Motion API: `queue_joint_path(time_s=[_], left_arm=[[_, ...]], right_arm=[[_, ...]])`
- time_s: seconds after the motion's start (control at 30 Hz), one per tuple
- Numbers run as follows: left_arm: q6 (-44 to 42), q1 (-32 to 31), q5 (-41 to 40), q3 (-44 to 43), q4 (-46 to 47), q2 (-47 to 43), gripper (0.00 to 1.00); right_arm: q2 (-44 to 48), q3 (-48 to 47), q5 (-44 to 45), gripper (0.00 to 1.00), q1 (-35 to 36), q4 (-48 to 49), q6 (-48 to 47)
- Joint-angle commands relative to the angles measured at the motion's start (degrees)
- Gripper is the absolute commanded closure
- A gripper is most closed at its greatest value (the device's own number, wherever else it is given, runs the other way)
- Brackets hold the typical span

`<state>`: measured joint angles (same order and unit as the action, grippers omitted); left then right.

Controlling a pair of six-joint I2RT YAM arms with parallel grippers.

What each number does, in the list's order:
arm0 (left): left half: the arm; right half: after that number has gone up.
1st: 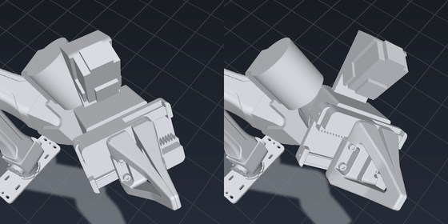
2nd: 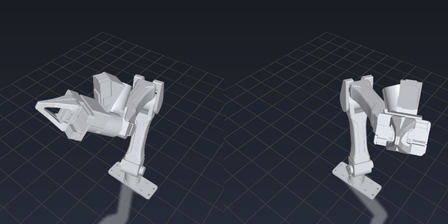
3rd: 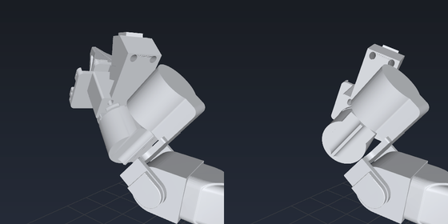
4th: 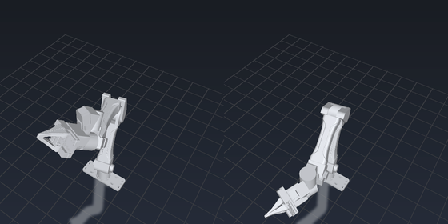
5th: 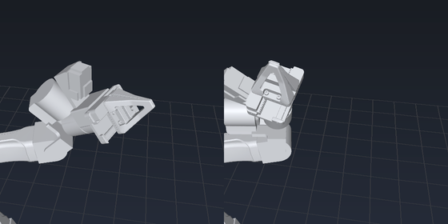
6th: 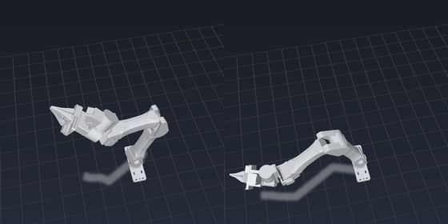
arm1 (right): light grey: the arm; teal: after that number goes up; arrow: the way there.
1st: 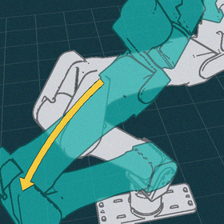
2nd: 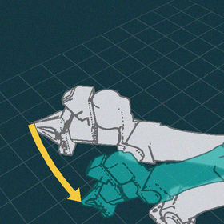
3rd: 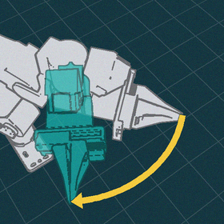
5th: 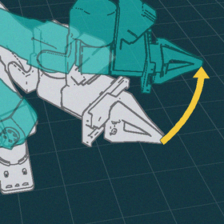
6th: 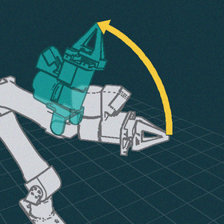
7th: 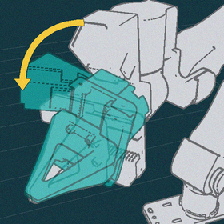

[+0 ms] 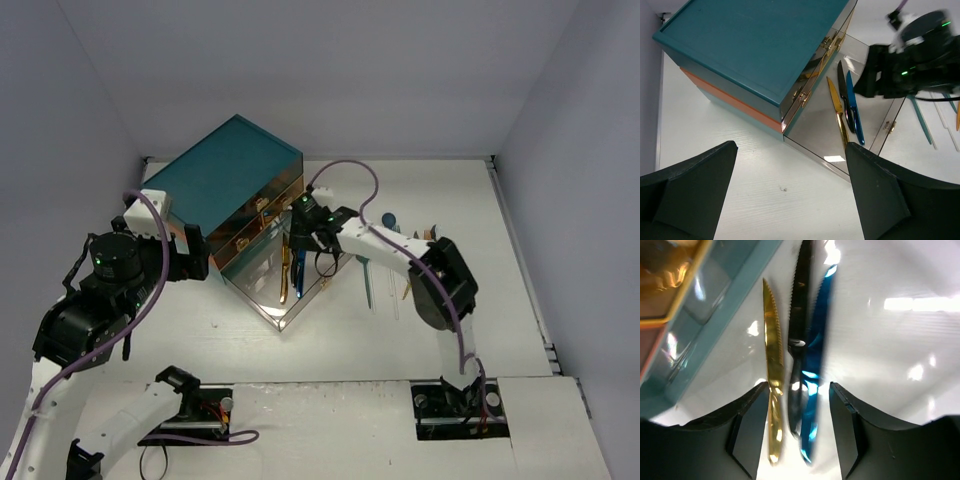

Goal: Sort the eating utensils into containers

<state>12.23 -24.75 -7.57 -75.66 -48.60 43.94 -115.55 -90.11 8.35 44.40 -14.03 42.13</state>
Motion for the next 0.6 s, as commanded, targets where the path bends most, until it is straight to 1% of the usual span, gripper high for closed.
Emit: queue_joint_path(time_s=[0.0, 0.07, 0.13, 0.23, 0.27, 0.3, 0.43, 0.57], left_arm=[[0.77, -0.3, 0.76, -1.61, 2.55, 1.75, 0.12], [0.95, -0.3, 0.97, -1.43, 2.55, 1.76, 0.12], [0.95, -0.3, 1.08, -1.33, 2.55, 2.03, 0.12], [0.95, -0.3, 1.5, -1.16, 2.55, 2.37, 0.12], [0.95, -0.3, 1.54, -1.16, 2.55, 2.4, 0.12], [0.95, -0.3, 1.77, -1.16, 2.55, 2.55, 0.12], [0.95, -0.3, 2.03, -1.07, 2.55, 2.99, 0.12], [1.13, -0.38, 2.69, -0.85, 2.55, 3.29, 0.12]], right_arm=[[17.45, 5.79, 7.22, 0.52, -5.26, -3.31, -7.39], [21.43, 12.1, 7.81, 0.52, -7.87, -4.32, -9.74], [26.8, 16.47, 7.83, 0.56, -12.43, -5.42, -10.89], [31.25, 23.78, 7.99, 0.62, -17.74, -6.27, -12.42], [31.53, 25.49, 7.96, 0.63, -18.09, -6.32, -12.42], [33.36, 27.87, 7.73, 0.66, -20.3, -6.63, -12.42], [34.41, 32.55, 7.12, 0.74, -25.72, -6.8, -11.01], [32.81, 34.61, 7.61, 0.78, -28.85, -6.8, -10.54]])
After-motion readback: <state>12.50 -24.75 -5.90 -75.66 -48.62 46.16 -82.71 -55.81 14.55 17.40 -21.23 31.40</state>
